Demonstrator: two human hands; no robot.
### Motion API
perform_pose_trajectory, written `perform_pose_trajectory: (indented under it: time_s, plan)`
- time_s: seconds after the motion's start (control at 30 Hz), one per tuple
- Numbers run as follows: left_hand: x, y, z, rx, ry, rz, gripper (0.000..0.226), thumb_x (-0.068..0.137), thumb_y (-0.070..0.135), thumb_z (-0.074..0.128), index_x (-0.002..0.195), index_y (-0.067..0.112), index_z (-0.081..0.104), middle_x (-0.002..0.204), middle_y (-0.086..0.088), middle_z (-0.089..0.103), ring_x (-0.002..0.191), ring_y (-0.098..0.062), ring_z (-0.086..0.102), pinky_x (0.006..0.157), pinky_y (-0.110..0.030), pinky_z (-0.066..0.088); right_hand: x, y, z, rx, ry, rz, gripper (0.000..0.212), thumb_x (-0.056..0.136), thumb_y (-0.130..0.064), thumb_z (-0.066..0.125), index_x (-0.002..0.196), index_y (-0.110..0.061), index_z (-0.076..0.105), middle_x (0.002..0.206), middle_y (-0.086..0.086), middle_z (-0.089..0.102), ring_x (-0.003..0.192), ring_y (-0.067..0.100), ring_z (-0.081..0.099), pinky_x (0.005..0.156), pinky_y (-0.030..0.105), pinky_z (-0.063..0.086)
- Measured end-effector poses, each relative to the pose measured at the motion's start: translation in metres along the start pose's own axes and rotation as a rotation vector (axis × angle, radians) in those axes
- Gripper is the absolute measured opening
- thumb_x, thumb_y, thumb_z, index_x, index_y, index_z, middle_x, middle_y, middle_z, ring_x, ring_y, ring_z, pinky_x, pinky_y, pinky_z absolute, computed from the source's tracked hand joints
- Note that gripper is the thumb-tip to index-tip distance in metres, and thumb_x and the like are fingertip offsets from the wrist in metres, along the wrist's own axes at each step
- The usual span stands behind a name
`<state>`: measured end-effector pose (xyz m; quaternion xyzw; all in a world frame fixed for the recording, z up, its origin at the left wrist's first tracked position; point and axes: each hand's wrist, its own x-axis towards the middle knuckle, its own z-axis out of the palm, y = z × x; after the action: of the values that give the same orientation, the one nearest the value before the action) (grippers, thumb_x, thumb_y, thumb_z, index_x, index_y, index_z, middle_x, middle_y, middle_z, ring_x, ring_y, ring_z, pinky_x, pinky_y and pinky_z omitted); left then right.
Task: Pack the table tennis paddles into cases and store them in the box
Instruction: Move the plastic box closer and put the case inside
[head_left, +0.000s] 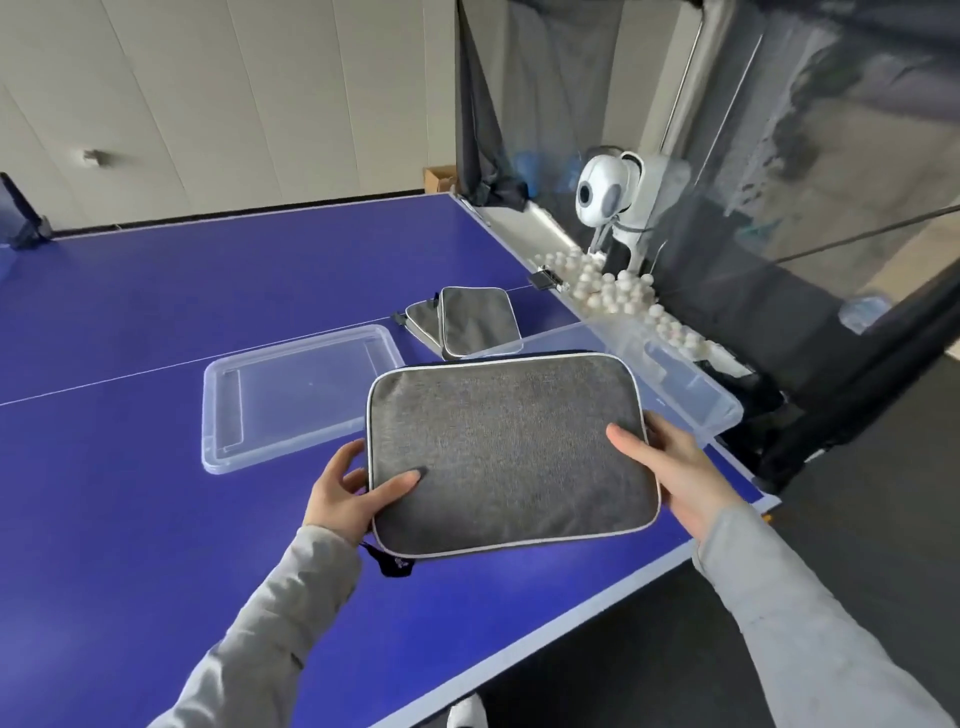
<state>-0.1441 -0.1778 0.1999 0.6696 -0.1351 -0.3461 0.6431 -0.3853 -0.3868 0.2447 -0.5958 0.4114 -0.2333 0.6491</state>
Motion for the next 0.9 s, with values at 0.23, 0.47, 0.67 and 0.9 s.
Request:
perform_pose_trajectory:
  time_s: [0.23,0.47,0.67,0.9]
  plan:
    - [0.062,0.001,0.058,-0.035,0.019,0.003,0.07,0.058,0.023,0.088,0.121,0.016,0.058,0.1,0.0,0.061,0.076,-0.017,0.065,0.06,-0.034,0.059,0.087,-0.008,-0.038,-0.038,0.098,-0.039,0.047,0.073,-0.038,0.076,0.116,-0.03,0.06,0.107,0.001,0.069,0.096,0.014,0.067,0.075,0.03,0.053]
    - [0.116,0.002,0.127,-0.004,0.012,0.008,0.061,0.069,0.007,0.08,0.123,0.018,0.054,0.107,0.003,0.059,0.083,-0.016,0.064,0.056,-0.029,0.059,0.167,-0.018,-0.087,-0.158,0.126,0.012,0.035,0.076,-0.041,0.074,0.109,-0.037,0.061,0.112,0.004,0.066,0.104,0.019,0.063,0.091,0.042,0.053]
    - [0.136,-0.006,0.182,0.06,0.01,-0.028,0.079,0.064,0.008,0.085,0.129,0.032,0.046,0.117,0.001,0.054,0.09,-0.026,0.066,0.087,-0.048,0.053,0.216,-0.019,-0.132,-0.26,0.035,0.095,0.046,0.078,-0.039,0.074,0.12,-0.027,0.059,0.114,0.004,0.066,0.105,0.02,0.063,0.096,0.044,0.05]
    - [0.146,-0.045,0.235,0.339,0.175,-0.072,0.089,0.058,0.013,0.088,0.133,0.023,0.042,0.126,-0.003,0.048,0.105,-0.022,0.053,0.094,-0.035,0.046,0.276,0.009,-0.156,-0.345,-0.148,0.207,0.059,0.072,-0.023,0.081,0.124,-0.02,0.053,0.121,0.005,0.06,0.106,0.024,0.062,0.095,0.046,0.05]
